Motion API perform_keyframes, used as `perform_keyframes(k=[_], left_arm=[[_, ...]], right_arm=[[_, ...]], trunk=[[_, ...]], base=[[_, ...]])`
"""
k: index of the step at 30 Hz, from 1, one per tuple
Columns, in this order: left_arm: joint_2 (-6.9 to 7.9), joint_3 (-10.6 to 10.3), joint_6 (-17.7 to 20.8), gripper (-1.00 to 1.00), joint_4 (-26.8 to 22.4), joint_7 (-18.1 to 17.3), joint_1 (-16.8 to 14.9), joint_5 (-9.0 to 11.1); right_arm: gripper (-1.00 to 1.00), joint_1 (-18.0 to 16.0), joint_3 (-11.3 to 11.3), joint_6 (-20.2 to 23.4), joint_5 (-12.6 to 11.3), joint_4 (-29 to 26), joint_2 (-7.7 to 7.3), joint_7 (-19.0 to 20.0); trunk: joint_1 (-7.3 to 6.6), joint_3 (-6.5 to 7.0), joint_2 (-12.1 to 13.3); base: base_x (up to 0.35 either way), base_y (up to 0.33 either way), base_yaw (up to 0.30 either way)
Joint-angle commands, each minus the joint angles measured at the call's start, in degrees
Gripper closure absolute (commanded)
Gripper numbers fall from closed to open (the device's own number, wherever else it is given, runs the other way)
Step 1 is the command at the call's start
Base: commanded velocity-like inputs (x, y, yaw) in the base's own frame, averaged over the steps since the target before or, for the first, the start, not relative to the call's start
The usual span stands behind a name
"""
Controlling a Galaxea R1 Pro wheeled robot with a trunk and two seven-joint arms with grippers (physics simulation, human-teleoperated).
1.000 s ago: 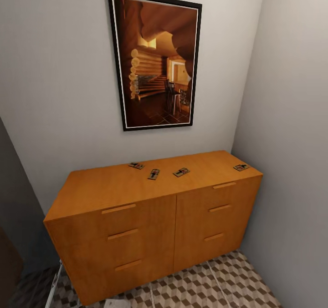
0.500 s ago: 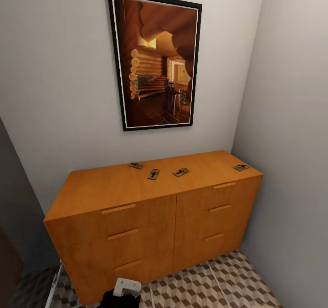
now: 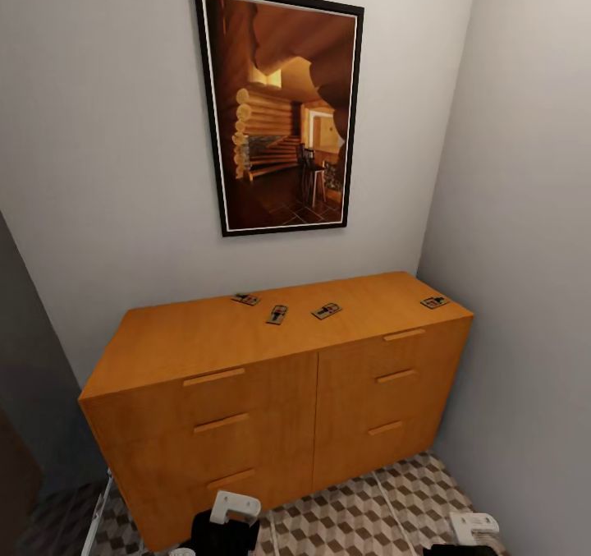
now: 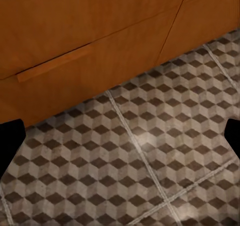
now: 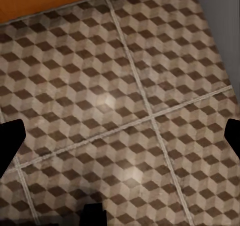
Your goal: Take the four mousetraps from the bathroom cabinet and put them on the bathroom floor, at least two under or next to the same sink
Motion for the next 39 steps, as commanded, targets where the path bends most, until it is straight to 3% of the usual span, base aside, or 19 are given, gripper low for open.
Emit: perform_keyframes(k=[1, 18, 39], left_arm=[[0.00, -0.1, 0.3, -1.00, -0.3, 0.0, 0.0, -0.4], [0.09, 0.0, 0.1, -1.00, -1.1, 0.1, 0.0, -0.2], [0.30, 0.2, 0.0, -1.00, -1.2, 0.1, 0.0, -0.1]], right_arm=[[-1.00, 0.0, 0.0, 0.7, 0.0, -0.6, 0.01, 0.0], [-1.00, 0.0, 0.1, 2.8, 0.3, -2.8, 0.33, 0.0], [-1.00, 0.0, 0.2, 2.8, 0.3, -2.8, 0.45, 0.0]], trunk=[[0.00, -0.05, 0.0], [0.00, -0.05, 0.0], [0.00, -0.05, 0.0]], base=[[0.000, 0.000, 0.000], [-0.141, 0.000, 0.000], [-0.016, 0.000, 0.000]])
